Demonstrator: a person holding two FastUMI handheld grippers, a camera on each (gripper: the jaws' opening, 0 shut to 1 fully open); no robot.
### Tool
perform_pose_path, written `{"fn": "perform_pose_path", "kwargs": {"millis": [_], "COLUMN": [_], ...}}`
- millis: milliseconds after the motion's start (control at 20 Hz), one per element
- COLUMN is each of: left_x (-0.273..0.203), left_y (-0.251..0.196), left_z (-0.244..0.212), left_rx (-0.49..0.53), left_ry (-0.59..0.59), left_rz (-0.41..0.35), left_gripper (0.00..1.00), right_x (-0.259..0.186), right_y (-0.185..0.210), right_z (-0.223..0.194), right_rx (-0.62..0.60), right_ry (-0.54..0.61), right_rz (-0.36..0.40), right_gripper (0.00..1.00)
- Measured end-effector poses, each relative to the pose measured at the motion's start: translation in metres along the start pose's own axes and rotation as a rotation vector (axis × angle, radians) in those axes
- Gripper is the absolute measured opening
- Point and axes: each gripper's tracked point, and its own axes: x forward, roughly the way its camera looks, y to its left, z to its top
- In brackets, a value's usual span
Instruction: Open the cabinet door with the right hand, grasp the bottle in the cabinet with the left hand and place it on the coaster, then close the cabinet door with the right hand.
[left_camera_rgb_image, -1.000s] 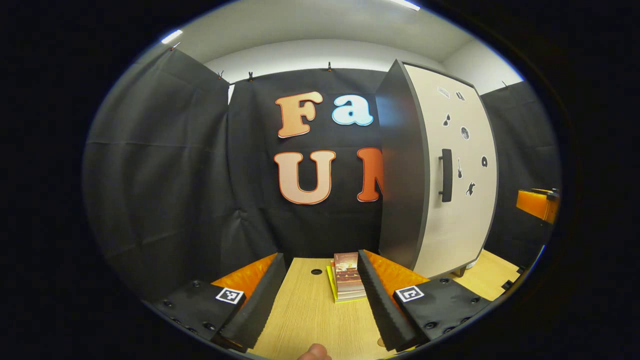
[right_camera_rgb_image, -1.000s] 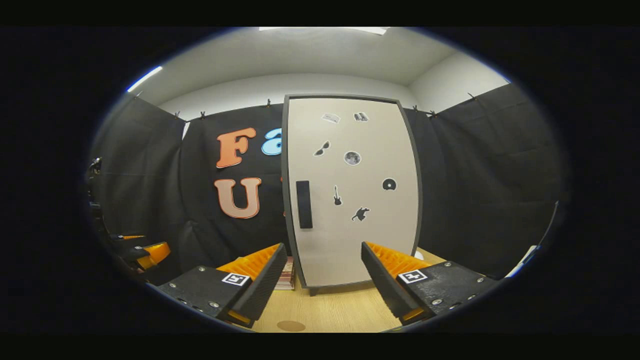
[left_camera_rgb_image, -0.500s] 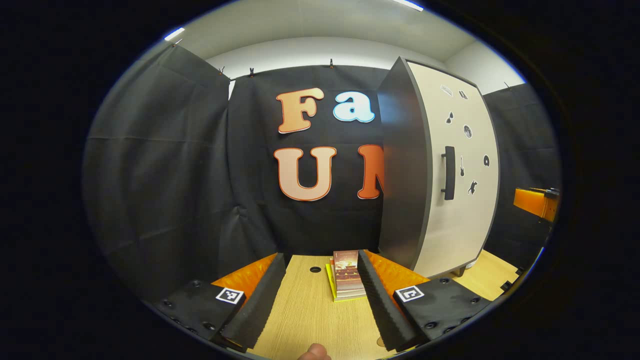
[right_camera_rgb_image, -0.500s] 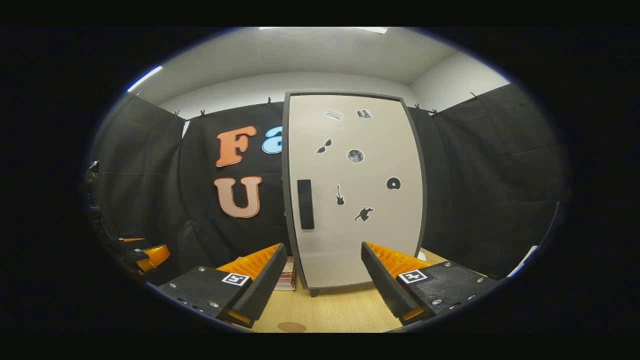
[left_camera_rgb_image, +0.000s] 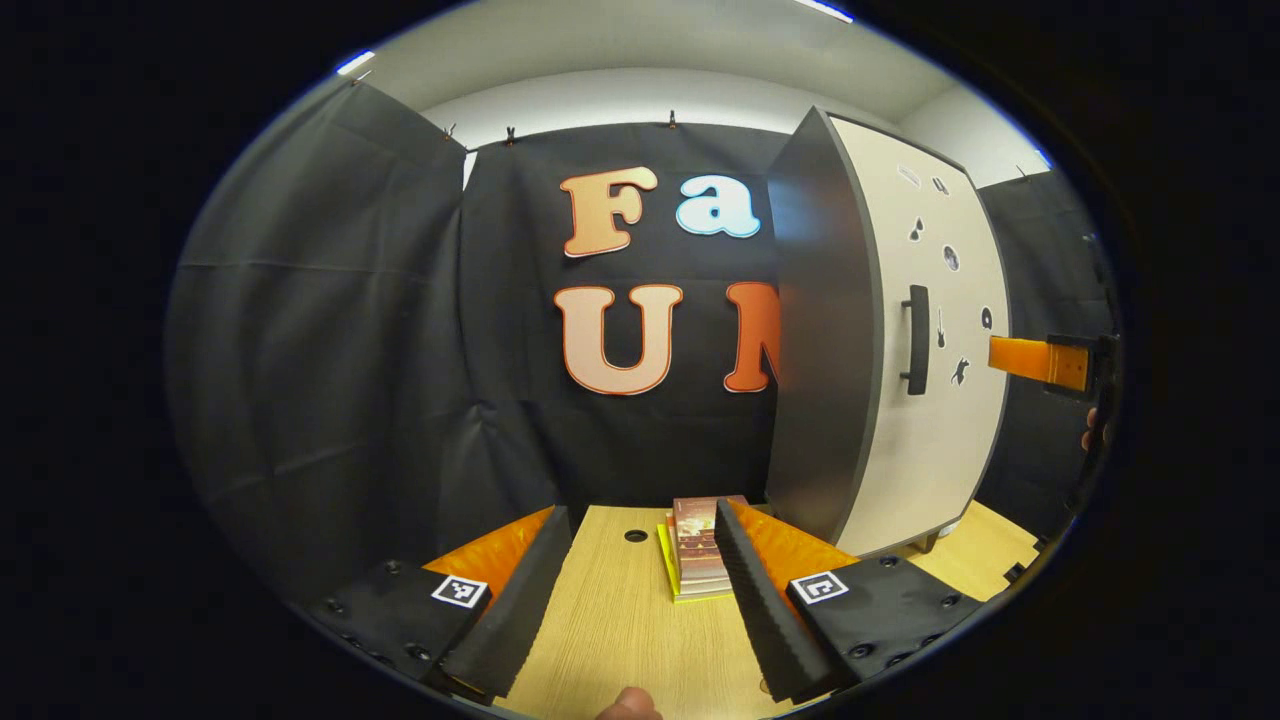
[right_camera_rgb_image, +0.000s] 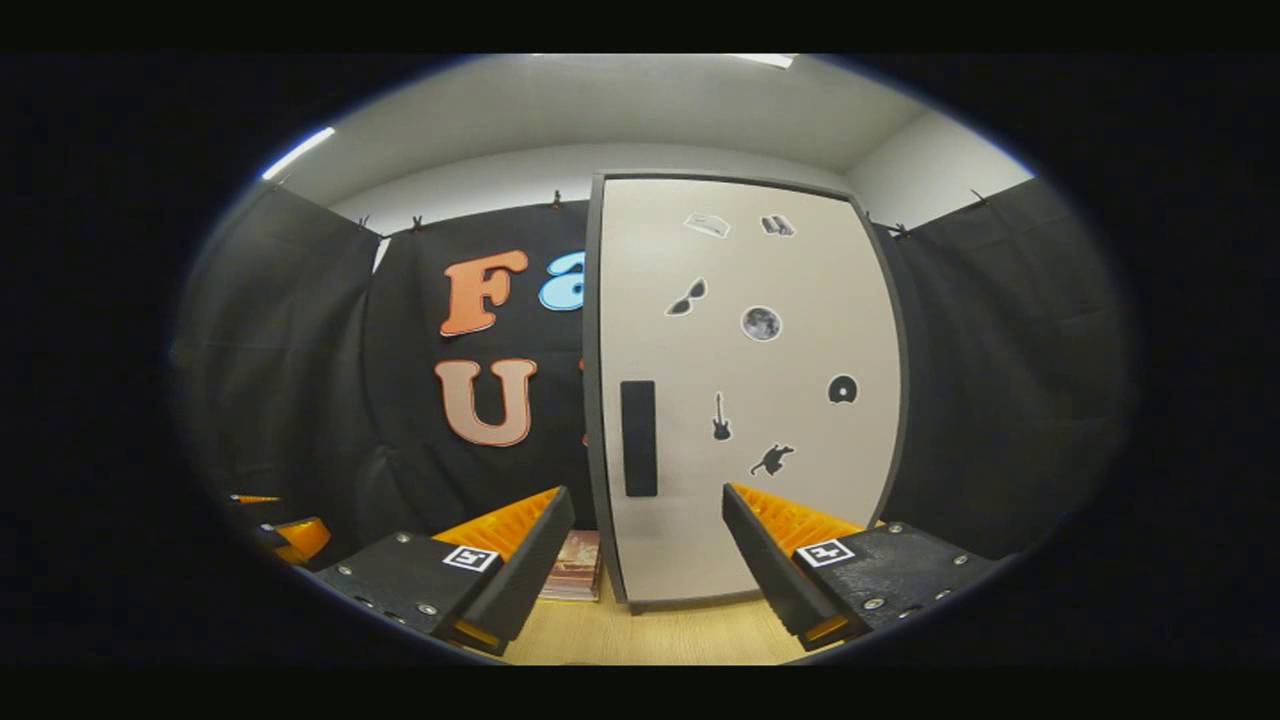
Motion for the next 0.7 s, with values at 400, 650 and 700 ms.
{"fn": "perform_pose_path", "kwargs": {"millis": [400,650,700], "left_x": [0.037,0.060,0.064], "left_y": [0.022,0.033,0.036], "left_z": [-0.012,-0.018,-0.020], "left_rx": [-0.006,0.005,0.009], "left_ry": [0.026,0.041,0.046], "left_rz": [0.033,0.052,0.055], "left_gripper": [0.94,0.94,0.94], "right_x": [0.068,0.109,0.117], "right_y": [0.008,0.009,0.009], "right_z": [0.004,0.000,-0.001], "right_rx": [-0.005,-0.006,-0.003], "right_ry": [0.000,0.013,0.014], "right_rz": [0.003,0.001,-0.002], "right_gripper": [0.93,0.98,0.93]}}
